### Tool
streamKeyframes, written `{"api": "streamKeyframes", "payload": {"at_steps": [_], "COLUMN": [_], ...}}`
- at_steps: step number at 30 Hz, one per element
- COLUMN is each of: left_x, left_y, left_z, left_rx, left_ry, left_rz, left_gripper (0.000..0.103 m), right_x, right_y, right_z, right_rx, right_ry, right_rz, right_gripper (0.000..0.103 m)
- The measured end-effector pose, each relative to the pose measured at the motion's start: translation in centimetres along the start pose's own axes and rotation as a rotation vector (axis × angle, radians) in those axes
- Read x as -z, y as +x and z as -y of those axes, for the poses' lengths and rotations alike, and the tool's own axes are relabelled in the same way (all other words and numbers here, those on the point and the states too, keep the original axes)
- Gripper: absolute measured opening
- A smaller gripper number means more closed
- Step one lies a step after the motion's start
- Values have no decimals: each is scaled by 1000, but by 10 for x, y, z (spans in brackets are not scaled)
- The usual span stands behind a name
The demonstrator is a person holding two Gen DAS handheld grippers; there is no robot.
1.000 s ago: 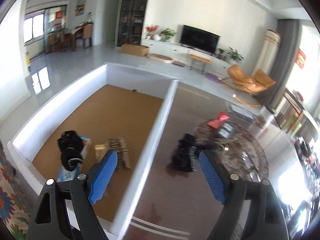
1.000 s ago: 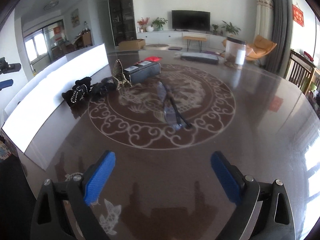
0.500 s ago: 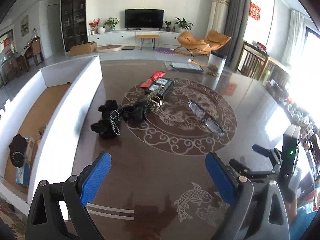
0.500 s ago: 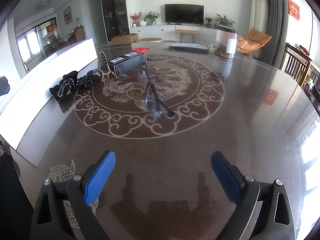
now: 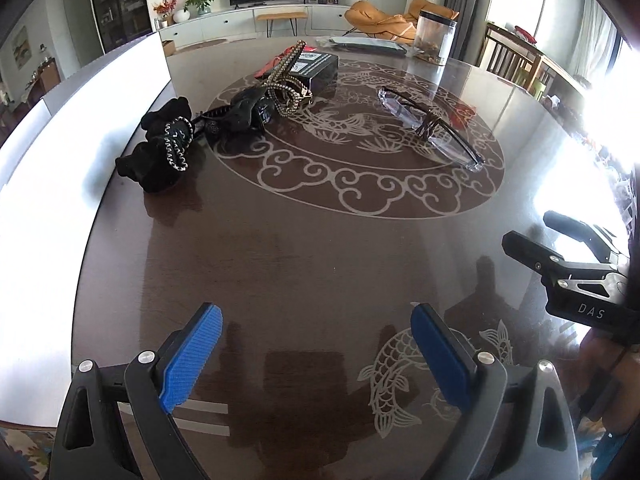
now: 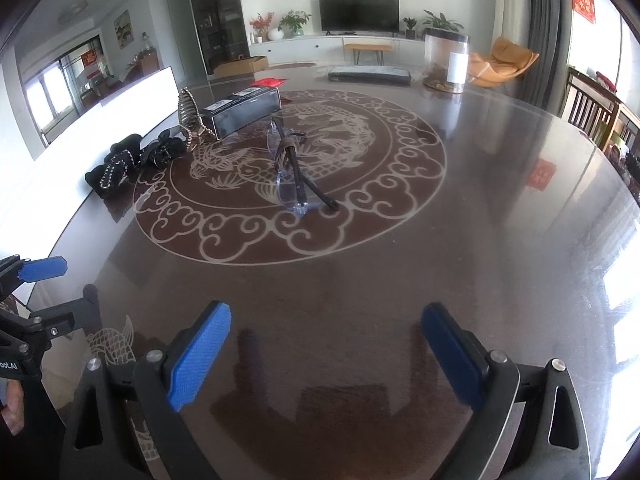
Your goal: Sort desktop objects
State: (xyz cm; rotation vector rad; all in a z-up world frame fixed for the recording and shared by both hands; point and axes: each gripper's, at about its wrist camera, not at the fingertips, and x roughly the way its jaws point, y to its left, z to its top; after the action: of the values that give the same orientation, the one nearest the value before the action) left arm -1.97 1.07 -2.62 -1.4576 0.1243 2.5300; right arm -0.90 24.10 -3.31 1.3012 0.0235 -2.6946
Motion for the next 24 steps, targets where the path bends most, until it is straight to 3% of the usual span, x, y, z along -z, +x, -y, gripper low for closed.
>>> {"api": "streamKeyframes", "payload": {"at_steps": [11, 24], "left_x": [4, 2], "left_y": [5, 9], "left_z": [-12, -11], "left_rx": [-5, -74], "left_ry": [-59, -47], "left_rz": [-4, -7], "left_gripper": [97, 98], "right_x": [0, 0], "right_y": [4, 7], "right_z": [-3, -7], "right_rx": [15, 28], "right_ry": [-8, -28], "right_rz": [-10, -23], "right_gripper": [97, 99]}}
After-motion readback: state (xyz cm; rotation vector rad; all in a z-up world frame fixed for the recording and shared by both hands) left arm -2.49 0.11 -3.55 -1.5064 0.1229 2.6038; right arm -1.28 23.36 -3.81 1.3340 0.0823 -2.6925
